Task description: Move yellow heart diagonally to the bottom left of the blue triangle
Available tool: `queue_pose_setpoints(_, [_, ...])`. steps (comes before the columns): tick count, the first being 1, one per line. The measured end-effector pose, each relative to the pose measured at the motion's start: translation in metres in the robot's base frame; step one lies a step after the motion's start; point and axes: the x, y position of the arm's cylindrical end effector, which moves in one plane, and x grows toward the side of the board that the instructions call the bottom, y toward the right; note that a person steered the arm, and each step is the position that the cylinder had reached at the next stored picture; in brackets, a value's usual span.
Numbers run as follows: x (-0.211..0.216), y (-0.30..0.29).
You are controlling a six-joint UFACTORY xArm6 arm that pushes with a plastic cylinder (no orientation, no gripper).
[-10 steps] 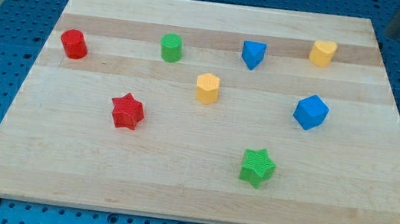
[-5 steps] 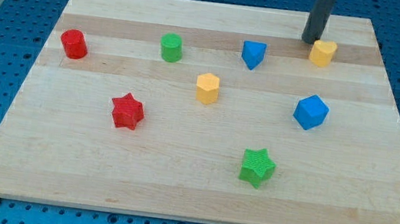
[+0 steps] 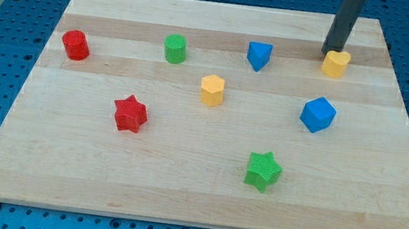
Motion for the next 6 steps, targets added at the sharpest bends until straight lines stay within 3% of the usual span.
queue_pose_setpoints(2, [0.0, -0.029])
queue_pose_setpoints(6, [-0.009, -0.021])
